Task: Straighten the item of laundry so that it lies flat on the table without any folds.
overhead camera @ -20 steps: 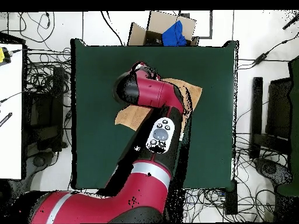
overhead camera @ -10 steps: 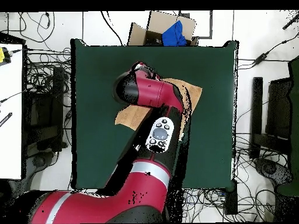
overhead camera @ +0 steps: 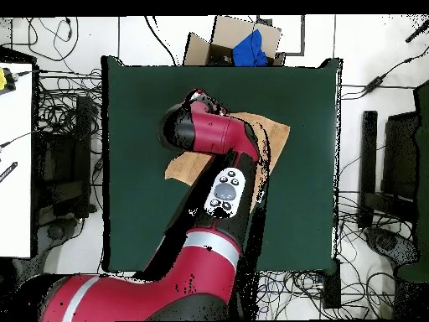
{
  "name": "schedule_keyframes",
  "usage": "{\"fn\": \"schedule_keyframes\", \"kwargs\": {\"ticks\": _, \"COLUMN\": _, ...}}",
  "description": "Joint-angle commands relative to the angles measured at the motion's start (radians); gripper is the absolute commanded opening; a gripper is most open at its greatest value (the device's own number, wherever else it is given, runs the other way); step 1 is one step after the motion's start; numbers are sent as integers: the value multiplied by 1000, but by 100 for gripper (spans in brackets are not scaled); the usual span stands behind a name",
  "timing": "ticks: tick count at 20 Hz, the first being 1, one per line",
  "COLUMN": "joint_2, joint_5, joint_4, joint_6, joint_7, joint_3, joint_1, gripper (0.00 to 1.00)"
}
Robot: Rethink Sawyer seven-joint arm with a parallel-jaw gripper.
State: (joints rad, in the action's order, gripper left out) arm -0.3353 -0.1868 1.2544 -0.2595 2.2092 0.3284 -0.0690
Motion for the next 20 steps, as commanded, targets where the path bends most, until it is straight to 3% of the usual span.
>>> {"fn": "schedule_keyframes", "kwargs": {"ticks": 1, "joint_2": 32, "joint_5": 1, "joint_4": 52, "joint_6": 54, "joint_7": 159, "joint_3": -23, "joint_1": -15, "gripper": 0}}
{"fn": "schedule_keyframes", "kwargs": {"ticks": 20, "joint_2": 14, "joint_5": -4, "joint_4": 83, "joint_6": 66, "joint_7": 158, "joint_3": -22, "joint_1": -16, "gripper": 0}}
